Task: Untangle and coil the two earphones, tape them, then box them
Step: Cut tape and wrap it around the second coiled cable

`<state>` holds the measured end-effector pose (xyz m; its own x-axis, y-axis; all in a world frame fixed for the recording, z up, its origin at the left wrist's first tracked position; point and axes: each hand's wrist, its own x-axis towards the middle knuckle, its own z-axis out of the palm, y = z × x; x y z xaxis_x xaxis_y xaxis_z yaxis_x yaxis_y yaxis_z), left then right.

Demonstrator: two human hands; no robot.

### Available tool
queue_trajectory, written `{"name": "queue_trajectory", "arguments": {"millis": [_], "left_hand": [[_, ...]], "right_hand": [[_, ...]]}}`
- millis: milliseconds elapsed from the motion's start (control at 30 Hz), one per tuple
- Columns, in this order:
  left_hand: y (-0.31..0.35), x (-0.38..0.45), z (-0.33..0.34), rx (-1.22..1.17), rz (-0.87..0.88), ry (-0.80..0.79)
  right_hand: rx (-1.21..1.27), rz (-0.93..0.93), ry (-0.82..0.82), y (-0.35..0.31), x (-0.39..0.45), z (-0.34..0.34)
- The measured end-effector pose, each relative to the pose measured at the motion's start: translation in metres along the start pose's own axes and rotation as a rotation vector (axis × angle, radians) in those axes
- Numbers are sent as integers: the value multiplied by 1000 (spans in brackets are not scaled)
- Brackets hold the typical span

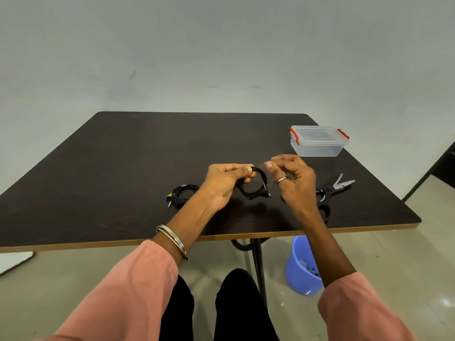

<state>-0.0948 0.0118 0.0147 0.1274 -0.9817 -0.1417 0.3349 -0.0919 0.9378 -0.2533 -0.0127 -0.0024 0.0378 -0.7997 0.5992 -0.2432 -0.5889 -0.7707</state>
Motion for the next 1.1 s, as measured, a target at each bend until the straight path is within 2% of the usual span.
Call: {"name": "queue_trajectory", "arguments": {"millis": [100,333,600,867,1100], "left_hand": [[1,0,0,-1,-7,-8],[3,-1,-1,-12,-23,-20],[4,-2,-2,-40,-27,-18],[2,-2,-3,-29,-3,-19],[0,-2,1,0,31,1]], "right_hand": [[-11,27,23,2,2,4],[-123,-57,67,2,2,11],[-209,-241,-61,3,-3,10],[-421,-395,-214,8,-2,7],[-571,-436,-231,6,-6,8]]}}
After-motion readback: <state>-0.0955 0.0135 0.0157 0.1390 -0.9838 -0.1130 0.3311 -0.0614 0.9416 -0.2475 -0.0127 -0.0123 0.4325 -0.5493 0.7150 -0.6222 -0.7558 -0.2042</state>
